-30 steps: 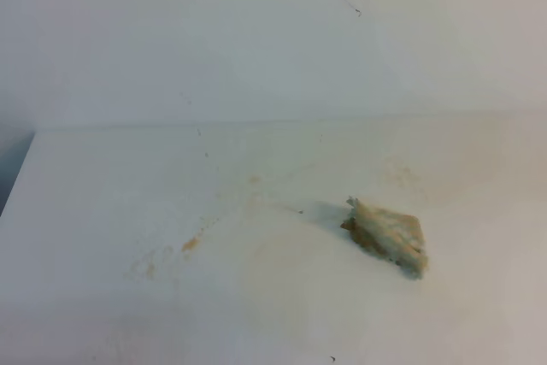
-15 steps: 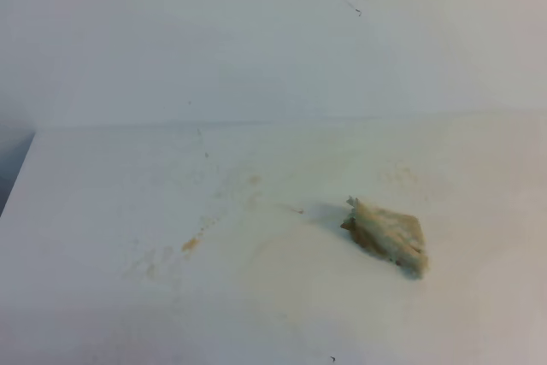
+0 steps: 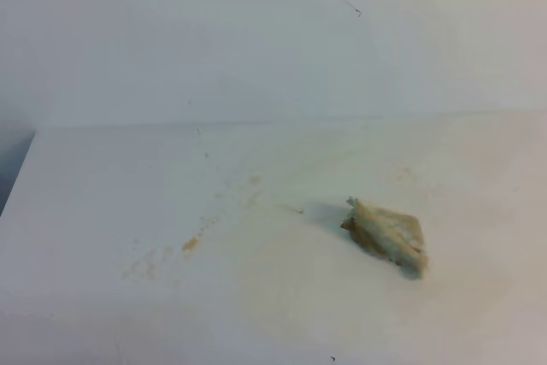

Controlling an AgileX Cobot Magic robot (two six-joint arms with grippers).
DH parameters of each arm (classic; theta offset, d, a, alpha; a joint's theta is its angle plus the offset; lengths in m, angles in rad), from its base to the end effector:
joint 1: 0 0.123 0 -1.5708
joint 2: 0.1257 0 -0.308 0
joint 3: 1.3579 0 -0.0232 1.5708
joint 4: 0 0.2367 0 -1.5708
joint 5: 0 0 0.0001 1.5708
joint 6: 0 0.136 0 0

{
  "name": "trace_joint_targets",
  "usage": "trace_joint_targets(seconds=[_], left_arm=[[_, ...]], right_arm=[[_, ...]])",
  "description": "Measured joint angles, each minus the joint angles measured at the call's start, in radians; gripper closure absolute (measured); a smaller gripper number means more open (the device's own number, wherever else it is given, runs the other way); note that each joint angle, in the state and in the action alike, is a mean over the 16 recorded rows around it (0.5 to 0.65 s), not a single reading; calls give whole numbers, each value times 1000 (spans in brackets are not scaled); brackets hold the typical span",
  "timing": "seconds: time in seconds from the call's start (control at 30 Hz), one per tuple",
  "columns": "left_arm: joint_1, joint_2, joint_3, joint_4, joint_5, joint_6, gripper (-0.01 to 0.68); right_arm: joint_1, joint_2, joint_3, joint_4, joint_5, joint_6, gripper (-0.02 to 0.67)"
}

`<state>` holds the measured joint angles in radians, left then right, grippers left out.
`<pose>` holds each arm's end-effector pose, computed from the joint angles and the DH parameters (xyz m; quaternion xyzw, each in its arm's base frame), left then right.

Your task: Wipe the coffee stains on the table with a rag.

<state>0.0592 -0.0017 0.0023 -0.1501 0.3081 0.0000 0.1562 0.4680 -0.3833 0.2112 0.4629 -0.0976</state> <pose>0.0610 -0.0026 0.1752 -0.0646 0.7772 -0.0439 0.6244 0.0999 0.0286 0.2599 -0.0521 0.8453 0.1050 0.5213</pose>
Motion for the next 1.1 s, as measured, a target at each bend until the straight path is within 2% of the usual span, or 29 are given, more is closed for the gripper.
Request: trace_joint_targets(seconds=[0.17,0.43,0.63,1.1], left_arm=[[0,0,0,0,0,0,676],[0,2,-2,0,1,0,676],[0,2,-2,0,1,0,676],[0,2,-2,0,1,0,676]], right_arm=[[-87,-135,58,-14,-28,1,646],[-237,-359,252,-36,-278,-19,646],[-295,-447,374,-42,-394,-76,646],[-313,-479,410,-94,-167,-173,646]])
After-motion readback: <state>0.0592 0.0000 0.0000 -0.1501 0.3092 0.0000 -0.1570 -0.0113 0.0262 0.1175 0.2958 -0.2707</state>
